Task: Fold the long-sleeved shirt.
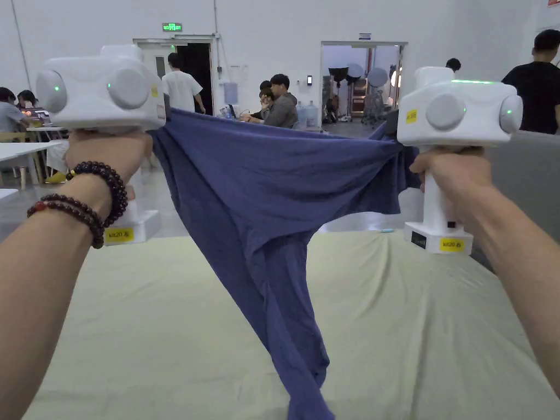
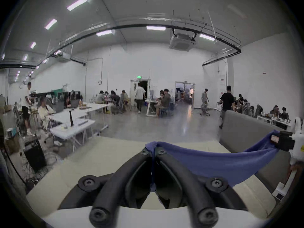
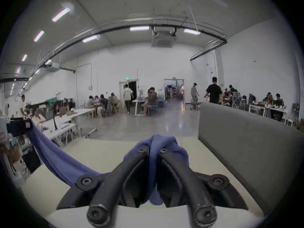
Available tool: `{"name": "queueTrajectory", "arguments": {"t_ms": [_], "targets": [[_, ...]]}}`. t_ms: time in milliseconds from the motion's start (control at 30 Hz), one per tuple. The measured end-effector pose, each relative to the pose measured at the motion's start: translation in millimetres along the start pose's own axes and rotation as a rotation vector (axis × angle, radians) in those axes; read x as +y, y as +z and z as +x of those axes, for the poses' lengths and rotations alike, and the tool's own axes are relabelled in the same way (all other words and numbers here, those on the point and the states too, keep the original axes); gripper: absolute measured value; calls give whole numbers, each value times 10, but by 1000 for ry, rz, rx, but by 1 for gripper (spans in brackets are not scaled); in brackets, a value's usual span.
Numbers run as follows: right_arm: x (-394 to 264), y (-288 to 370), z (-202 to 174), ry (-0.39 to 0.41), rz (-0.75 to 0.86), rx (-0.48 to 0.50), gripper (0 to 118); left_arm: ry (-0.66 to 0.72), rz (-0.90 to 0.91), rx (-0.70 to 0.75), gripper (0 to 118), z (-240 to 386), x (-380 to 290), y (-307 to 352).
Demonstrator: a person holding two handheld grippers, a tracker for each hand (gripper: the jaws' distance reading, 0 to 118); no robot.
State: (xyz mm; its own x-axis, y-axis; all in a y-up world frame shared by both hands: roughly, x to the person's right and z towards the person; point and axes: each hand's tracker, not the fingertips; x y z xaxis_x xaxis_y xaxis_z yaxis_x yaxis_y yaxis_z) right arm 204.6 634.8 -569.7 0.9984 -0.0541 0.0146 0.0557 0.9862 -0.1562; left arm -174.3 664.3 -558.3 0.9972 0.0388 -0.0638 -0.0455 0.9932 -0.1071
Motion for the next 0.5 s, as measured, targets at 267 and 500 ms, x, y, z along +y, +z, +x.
{"name": "queueTrajectory", "arguments": {"t_ms": [267,500], "targets": [[-293,-126,115,-41,-22,-5,3,-31,-11,-22,0,74,-214,-1],[-1874,-532,150,-48,-275,6,3,-94,-272,3,0,40,-1870,-429]]}}
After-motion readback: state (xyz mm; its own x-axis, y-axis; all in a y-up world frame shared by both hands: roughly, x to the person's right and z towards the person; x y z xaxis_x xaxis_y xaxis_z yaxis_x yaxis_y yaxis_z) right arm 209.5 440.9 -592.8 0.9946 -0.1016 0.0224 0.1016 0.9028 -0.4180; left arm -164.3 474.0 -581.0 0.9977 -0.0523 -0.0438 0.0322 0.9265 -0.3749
